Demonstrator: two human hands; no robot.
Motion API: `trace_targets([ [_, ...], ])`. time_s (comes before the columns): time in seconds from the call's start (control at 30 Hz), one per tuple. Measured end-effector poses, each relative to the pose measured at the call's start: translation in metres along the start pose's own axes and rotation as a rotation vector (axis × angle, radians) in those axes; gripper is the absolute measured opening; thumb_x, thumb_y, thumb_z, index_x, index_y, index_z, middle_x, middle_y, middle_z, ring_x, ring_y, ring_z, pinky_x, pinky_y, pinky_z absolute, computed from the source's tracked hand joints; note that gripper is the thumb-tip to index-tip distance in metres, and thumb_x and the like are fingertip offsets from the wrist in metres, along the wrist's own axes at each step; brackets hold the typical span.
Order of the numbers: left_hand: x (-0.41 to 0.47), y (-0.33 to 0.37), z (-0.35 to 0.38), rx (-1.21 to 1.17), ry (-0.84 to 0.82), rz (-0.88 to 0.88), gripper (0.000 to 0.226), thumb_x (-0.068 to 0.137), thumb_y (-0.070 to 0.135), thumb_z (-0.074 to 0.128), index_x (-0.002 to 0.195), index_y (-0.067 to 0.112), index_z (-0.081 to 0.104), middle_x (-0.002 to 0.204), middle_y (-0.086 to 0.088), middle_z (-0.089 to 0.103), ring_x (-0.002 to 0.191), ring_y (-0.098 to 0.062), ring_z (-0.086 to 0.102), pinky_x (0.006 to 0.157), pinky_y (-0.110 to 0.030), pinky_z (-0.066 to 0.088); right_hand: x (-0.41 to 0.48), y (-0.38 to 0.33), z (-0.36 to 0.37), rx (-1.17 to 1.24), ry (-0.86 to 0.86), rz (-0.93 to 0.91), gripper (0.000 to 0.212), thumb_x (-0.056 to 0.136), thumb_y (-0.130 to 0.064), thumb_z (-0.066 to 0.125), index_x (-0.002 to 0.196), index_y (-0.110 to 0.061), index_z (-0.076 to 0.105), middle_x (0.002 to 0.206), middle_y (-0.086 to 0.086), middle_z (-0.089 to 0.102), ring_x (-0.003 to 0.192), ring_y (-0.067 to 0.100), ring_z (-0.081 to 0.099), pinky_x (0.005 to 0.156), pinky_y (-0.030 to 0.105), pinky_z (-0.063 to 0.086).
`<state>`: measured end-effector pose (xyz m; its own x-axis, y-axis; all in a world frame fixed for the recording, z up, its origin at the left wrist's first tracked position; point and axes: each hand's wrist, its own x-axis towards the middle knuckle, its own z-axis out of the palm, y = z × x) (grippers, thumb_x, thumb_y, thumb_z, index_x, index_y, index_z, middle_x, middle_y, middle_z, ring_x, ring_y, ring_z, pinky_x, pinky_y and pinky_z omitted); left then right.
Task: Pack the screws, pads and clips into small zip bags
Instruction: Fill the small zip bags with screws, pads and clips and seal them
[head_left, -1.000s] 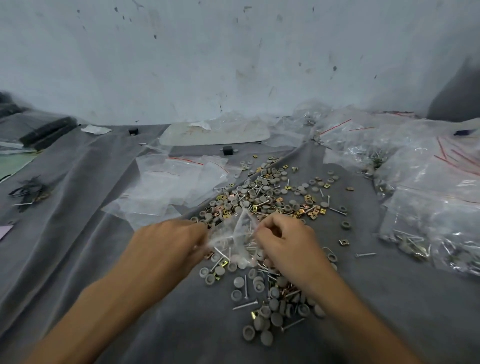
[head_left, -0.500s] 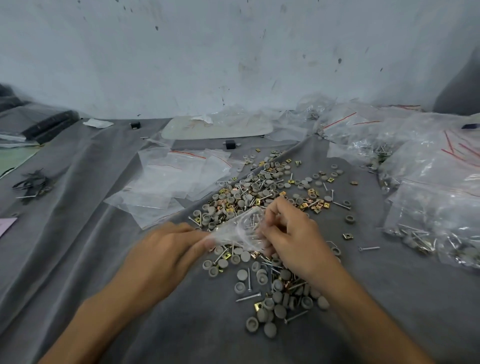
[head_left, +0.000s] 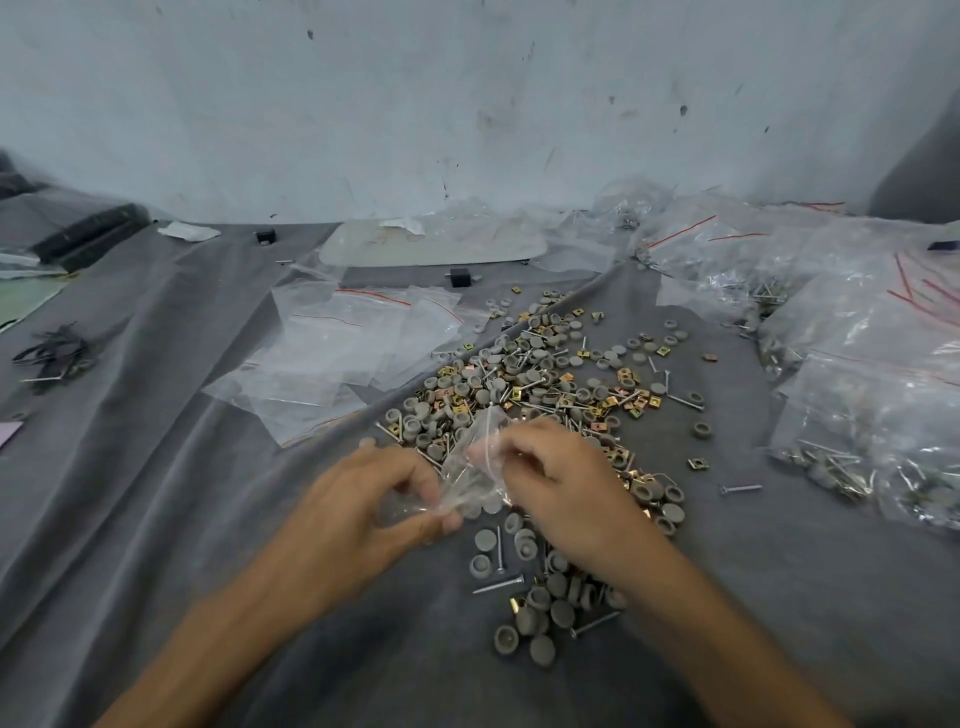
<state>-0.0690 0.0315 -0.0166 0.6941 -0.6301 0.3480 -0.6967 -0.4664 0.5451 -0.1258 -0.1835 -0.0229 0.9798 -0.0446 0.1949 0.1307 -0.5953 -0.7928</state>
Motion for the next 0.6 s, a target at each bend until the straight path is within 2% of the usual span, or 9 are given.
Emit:
trace_targets([
  [0.1, 0.000, -0.010, -0.007, 0.087, 0.028, 0.014, 0.043, 0.077, 0.073, 0.064, 0.072, 0.031, 0.054, 0.081, 0.014, 0.061, 0.078, -0.006, 0.056, 0.070, -0.024, 0.042, 0.003, 0.003, -0.011, 0.353, -0.028, 0.135, 0.020, 0.098, -0.020, 0.065, 0.098, -0.036, 0.077, 0.098, -0.009, 0.075, 0.084, 0.020, 0.068, 0.076, 0.034, 0.058],
  [0.17, 0.000, -0.017, -0.013, 0.126, 0.059, -0.014, 0.049, 0.075, 0.078, 0.060, 0.070, 0.030, 0.050, 0.073, 0.011, 0.057, 0.074, -0.010, 0.053, 0.067, -0.031, 0.044, 0.002, 0.003, -0.015, 0.507, -0.028, 0.172, 0.020, 0.098, -0.020, 0.066, 0.099, -0.036, 0.078, 0.095, -0.004, 0.075, 0.079, 0.018, 0.067, 0.075, 0.034, 0.058],
  [0.23, -0.001, -0.020, -0.016, 0.127, 0.115, -0.036, 0.053, 0.074, 0.081, 0.059, 0.072, 0.029, 0.049, 0.076, 0.010, 0.057, 0.073, -0.012, 0.052, 0.063, -0.027, 0.043, 0.001, 0.004, -0.016, 0.475, -0.006, 0.147, 0.023, 0.102, -0.021, 0.060, 0.099, -0.036, 0.077, 0.079, -0.005, 0.072, 0.068, 0.013, 0.063, 0.066, 0.036, 0.054],
  [0.27, -0.002, -0.020, -0.016, 0.109, 0.141, -0.040, 0.053, 0.075, 0.082, 0.058, 0.074, 0.030, 0.049, 0.081, 0.011, 0.058, 0.075, -0.011, 0.054, 0.063, -0.025, 0.043, 0.001, 0.003, -0.017, 0.405, -0.021, 0.124, 0.026, 0.103, -0.021, 0.056, 0.098, -0.037, 0.076, 0.079, -0.007, 0.072, 0.067, 0.012, 0.064, 0.064, 0.035, 0.053],
  [0.37, -0.001, -0.015, -0.013, 0.007, 0.181, -0.057, 0.044, 0.078, 0.076, 0.061, 0.083, 0.032, 0.055, 0.090, 0.013, 0.065, 0.083, -0.010, 0.062, 0.070, -0.026, 0.047, -0.004, -0.004, -0.016, 0.290, -0.215, 0.077, 0.028, 0.104, -0.018, 0.054, 0.103, -0.037, 0.075, 0.100, -0.005, 0.075, 0.083, 0.023, 0.070, 0.069, 0.032, 0.056],
  [0.43, 0.000, -0.014, -0.011, -0.038, 0.170, -0.052, 0.040, 0.077, 0.073, 0.064, 0.092, 0.036, 0.059, 0.096, 0.013, 0.065, 0.090, -0.010, 0.062, 0.074, -0.024, 0.048, -0.006, -0.008, -0.010, 0.317, -0.255, 0.101, 0.025, 0.103, -0.019, 0.057, 0.106, -0.035, 0.076, 0.100, -0.004, 0.076, 0.088, 0.028, 0.070, 0.068, 0.041, 0.056],
  [0.47, 0.000, -0.015, -0.012, -0.054, 0.143, -0.065, 0.043, 0.075, 0.075, 0.065, 0.100, 0.041, 0.059, 0.103, 0.015, 0.063, 0.097, -0.008, 0.061, 0.076, -0.018, 0.046, -0.006, -0.009, -0.007, 0.339, -0.228, 0.102, 0.023, 0.102, -0.021, 0.059, 0.108, -0.034, 0.076, 0.098, -0.004, 0.076, 0.085, 0.028, 0.070, 0.068, 0.046, 0.056],
  [0.53, 0.000, -0.016, -0.016, -0.145, 0.074, -0.179, 0.067, 0.064, 0.086, 0.064, 0.121, 0.053, 0.051, 0.123, 0.025, 0.054, 0.113, 0.005, 0.055, 0.084, -0.009, 0.043, -0.004, -0.008, -0.004, 0.382, -0.137, 0.078, 0.022, 0.098, -0.023, 0.066, 0.114, -0.036, 0.074, 0.092, 0.001, 0.076, 0.076, 0.024, 0.068, 0.067, 0.045, 0.056],
  [0.6, 0.000, -0.015, -0.019, -0.337, 0.082, -0.407, 0.082, 0.064, 0.086, 0.062, 0.135, 0.049, 0.045, 0.134, 0.021, 0.054, 0.112, 0.012, 0.057, 0.086, -0.010, 0.046, -0.003, -0.006, -0.005, 0.370, -0.068, 0.065, 0.036, 0.091, -0.028, 0.075, 0.123, -0.044, 0.068, 0.100, 0.009, 0.074, 0.084, 0.029, 0.069, 0.076, 0.050, 0.059],
])
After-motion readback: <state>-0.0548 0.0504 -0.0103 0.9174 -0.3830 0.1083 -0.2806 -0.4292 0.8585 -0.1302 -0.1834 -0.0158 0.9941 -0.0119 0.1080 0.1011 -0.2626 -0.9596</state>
